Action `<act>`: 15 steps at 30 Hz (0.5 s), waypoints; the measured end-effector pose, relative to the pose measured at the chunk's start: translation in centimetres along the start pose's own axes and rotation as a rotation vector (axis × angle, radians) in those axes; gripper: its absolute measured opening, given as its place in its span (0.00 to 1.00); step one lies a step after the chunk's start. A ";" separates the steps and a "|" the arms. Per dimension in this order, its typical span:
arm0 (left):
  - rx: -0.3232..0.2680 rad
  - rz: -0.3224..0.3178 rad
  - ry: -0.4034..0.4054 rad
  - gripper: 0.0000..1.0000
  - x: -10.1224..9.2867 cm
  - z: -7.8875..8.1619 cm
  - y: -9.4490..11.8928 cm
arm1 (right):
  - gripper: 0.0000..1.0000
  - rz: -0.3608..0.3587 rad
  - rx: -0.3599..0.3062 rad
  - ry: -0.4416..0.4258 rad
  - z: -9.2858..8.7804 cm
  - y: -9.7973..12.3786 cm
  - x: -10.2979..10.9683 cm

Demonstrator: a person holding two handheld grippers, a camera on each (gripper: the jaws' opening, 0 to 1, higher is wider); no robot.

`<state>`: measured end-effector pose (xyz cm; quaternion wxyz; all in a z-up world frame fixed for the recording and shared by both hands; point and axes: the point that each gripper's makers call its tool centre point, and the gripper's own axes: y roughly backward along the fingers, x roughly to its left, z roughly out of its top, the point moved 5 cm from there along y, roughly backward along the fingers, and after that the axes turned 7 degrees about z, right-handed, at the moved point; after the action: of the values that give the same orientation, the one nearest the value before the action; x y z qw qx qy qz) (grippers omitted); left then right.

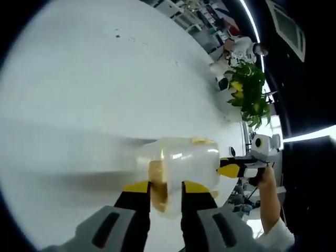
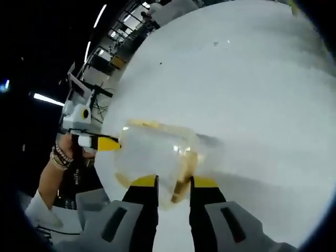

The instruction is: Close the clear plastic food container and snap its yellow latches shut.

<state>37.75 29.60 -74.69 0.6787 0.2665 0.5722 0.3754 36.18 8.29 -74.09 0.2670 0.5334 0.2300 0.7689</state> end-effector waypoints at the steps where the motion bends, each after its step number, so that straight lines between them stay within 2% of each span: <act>1: 0.000 0.000 -0.001 0.15 0.1 0.0 0.0 | 0.18 -0.005 -0.002 -0.001 -0.1 0.0 0.1; 3: -0.001 0.002 -0.001 0.15 0.1 -0.1 0.1 | 0.18 -0.006 0.003 0.006 0.4 0.0 -0.2; 7: -0.028 0.002 -0.009 0.16 0.3 -0.4 0.2 | 0.20 -0.012 0.002 0.016 0.0 0.2 0.1; 11: -0.060 -0.019 0.002 0.17 0.4 -1.0 0.3 | 0.21 -0.036 -0.008 0.082 -0.2 0.3 0.3; 14: -0.081 -0.014 -0.059 0.17 0.2 -1.1 0.4 | 0.22 -0.060 -0.001 0.137 -0.2 0.2 0.5; 15: -0.109 -0.019 -0.103 0.18 0.2 -0.9 0.3 | 0.22 -0.076 0.012 0.198 -0.1 0.3 0.6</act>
<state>36.82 29.84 -74.78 0.7242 0.2426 0.5180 0.3852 35.88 8.41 -73.52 0.2687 0.4472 0.2803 0.8058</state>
